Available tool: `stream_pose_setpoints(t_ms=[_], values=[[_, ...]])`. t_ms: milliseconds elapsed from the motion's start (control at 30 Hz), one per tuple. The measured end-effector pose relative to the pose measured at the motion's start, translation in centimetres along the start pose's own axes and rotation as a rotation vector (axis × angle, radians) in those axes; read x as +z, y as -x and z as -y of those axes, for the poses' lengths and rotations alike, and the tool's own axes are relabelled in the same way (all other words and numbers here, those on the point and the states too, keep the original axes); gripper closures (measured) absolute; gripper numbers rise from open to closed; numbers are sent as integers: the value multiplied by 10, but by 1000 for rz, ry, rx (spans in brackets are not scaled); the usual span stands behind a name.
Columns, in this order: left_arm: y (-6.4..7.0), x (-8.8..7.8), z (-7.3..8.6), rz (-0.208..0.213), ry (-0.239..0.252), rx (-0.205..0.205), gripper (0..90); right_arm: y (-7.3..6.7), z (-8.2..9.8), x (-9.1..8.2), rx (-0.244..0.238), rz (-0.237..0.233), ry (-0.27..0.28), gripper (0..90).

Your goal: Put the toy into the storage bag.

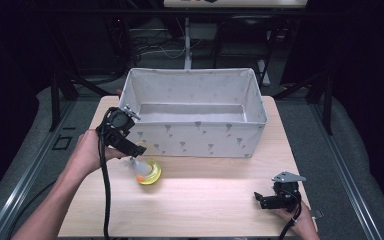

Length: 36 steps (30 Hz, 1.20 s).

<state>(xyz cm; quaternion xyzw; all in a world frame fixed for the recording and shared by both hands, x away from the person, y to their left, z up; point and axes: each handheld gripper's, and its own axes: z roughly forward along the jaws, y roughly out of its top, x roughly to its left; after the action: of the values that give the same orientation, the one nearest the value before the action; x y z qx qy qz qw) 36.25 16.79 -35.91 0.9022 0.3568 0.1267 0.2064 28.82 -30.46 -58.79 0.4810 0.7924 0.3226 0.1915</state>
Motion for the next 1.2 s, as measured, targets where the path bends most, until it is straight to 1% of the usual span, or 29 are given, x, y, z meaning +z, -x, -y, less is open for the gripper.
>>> stream_pose_setpoints(t_ms=[167,200,233,267,300,367,400,433,467,500,533,567,633,700,767,800,833,1100,1200], values=[[2,3,-5,-1,-16,9,449,0,0,0,0,-2,-1,0],[2,4,-6,-2,-21,13,449,0,0,0,0,-2,-1,0],[2,5,-6,-2,-20,12,522,0,0,0,0,-2,0,0],[2,5,-7,-2,-28,19,545,0,0,0,0,-2,0,0],[2,5,-8,-1,-38,27,545,0,0,0,0,-2,0,0],[2,7,-8,6,-50,33,604,0,0,0,1,-2,0,0],[2,7,-9,8,-50,35,648,0,0,0,1,-2,0,0],[3,7,-9,5,-55,38,666,0,0,0,1,-2,0,0],[3,7,-9,5,-55,38,686,0,0,0,1,-1,0,0],[2,8,-9,9,-54,38,686,0,0,0,1,-1,0,0],[2,8,-10,9,-53,39,705,0,0,0,1,-1,0,0],[2,8,-10,6,-49,41,743,0,0,0,1,-1,-1,0],[2,8,-10,5,-50,41,761,0,0,0,1,-1,0,0],[2,8,-10,4,-51,45,814,0,0,0,1,-1,0,0],[2,8,-10,0,-51,48,828,0,0,0,1,-1,0,0],[2,7,-10,-1,-51,54,861,0,0,0,1,-1,0,0],[2,7,-10,-1,-51,54,872,0,0,0,1,-1,0,0],[0,6,-9,-4,-49,61,879,0,0,0,1,-1,0,0],[-1,4,-8,4,-46,63,880,0,0,0,1,-1,0,0]])
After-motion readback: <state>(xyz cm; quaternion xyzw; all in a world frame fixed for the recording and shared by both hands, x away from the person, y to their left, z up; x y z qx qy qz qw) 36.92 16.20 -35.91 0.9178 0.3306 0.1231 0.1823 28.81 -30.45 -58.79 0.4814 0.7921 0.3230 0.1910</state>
